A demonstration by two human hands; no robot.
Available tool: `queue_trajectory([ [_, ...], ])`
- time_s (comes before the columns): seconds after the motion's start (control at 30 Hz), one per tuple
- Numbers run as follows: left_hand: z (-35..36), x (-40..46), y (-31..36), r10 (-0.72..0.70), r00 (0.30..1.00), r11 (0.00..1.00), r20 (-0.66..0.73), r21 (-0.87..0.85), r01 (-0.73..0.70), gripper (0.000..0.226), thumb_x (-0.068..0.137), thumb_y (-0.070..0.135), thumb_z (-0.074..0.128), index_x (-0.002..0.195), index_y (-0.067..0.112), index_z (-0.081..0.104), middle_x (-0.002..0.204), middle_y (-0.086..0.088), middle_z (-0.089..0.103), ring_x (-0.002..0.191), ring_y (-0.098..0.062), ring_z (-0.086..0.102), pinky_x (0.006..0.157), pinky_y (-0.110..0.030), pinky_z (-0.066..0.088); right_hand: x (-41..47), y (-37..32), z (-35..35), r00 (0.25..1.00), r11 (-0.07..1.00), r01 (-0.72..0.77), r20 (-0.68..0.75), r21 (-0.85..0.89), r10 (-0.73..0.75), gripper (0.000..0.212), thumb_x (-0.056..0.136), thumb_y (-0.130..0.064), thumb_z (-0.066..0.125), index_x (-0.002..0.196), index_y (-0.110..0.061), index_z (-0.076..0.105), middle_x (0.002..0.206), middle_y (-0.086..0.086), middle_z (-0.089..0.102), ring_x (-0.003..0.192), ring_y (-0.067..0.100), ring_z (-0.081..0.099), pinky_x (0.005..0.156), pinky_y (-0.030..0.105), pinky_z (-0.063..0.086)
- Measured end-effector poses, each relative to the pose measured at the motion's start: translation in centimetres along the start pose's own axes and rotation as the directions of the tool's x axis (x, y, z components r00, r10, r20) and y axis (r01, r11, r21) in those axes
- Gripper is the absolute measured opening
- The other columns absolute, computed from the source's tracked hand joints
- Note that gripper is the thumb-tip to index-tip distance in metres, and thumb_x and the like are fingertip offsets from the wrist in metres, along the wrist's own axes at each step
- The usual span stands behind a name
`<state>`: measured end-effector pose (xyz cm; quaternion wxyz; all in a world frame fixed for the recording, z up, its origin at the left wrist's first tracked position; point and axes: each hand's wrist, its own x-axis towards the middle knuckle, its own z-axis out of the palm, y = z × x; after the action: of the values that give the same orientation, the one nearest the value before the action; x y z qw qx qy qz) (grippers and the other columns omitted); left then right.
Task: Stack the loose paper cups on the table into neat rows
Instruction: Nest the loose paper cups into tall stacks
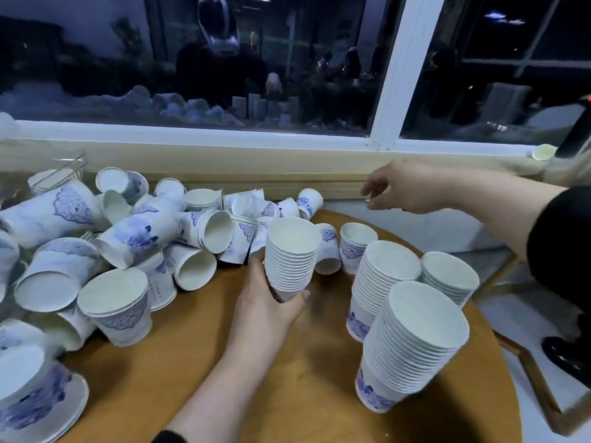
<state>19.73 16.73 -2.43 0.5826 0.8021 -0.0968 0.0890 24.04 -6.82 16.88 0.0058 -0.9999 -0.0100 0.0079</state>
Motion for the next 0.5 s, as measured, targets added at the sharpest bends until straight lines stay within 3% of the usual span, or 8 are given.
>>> queue_trajectory([
  [0.07,0.3,0.6,-0.5,-0.028,1.0,0.999,0.01,-0.023,0.028,0.07,0.072,0.026,0.085,0.116,0.051,0.038,0.115,0.023,0.062,0.106,-0.005,0.061,0.08,-0.021,0.044,3.2,1.1,1.6,0.991,0.997,0.022,0.134,-0.076,-0.011,0.044,0.091,-0.037,0.067,0.132,-0.024,0.056,0.123,-0.003,0.064,0.089,0.013,0.059,0.075,0.027,0.047],
  [0.2,0.3,0.6,-1.2,-0.073,0.997,0.996,0.014,-0.049,0.074,0.071,0.071,0.028,0.086,0.11,0.062,0.037,0.113,0.028,0.063,0.105,0.007,0.058,0.081,-0.015,0.044,7.0,2.6,4.5,0.917,0.999,0.014,0.399,-0.045,0.005,0.053,0.093,-0.031,0.066,0.141,-0.021,0.048,0.126,-0.001,0.063,0.09,0.016,0.068,0.069,0.031,0.061],
  [0.27,-0.2,0.3,-1.2,-0.09,0.996,0.994,0.023,-0.066,0.091,0.079,0.073,0.027,0.085,0.117,0.067,0.035,0.118,0.03,0.061,0.111,0.008,0.057,0.084,-0.012,0.042,7.8,3.1,5.6,0.913,0.998,0.035,0.409,-0.043,-0.014,0.043,0.094,-0.026,0.065,0.135,-0.017,0.054,0.109,0.0,0.067,0.081,0.017,0.069,0.063,0.029,0.06],
  [0.33,-0.4,0.3,-1.3,-0.099,0.995,0.992,0.025,-0.072,0.101,0.083,0.074,0.023,0.085,0.125,0.066,0.036,0.123,0.027,0.062,0.114,0.003,0.059,0.09,-0.02,0.047,8.3,3.4,6.2,0.927,0.998,0.019,0.376,-0.059,0.005,0.03,0.094,-0.025,0.063,0.124,-0.018,0.062,0.095,0.0,0.068,0.075,0.019,0.07,0.059,0.03,0.058],
  [0.43,-0.4,0.3,-1.3,-0.114,0.993,0.992,0.031,-0.051,0.115,0.086,0.074,0.023,0.086,0.136,0.055,0.037,0.128,0.023,0.062,0.118,-0.004,0.06,0.1,-0.036,0.05,8.3,3.0,6.4,0.951,0.998,-0.022,0.308,-0.065,0.041,0.014,0.094,-0.019,0.06,0.106,-0.019,0.067,0.091,0.003,0.068,0.07,0.023,0.07,0.061,0.037,0.06],
  [0.5,-0.6,0.3,-1.1,-0.1,0.995,0.994,0.029,-0.041,0.101,0.084,0.074,0.023,0.086,0.137,0.05,0.039,0.127,0.023,0.062,0.119,-0.003,0.059,0.1,-0.036,0.05,8.1,2.6,6.3,0.966,0.995,-0.028,0.254,-0.092,0.05,0.011,0.093,-0.016,0.057,0.099,-0.018,0.065,0.088,0.003,0.067,0.065,0.022,0.066,0.057,0.036,0.056],
])
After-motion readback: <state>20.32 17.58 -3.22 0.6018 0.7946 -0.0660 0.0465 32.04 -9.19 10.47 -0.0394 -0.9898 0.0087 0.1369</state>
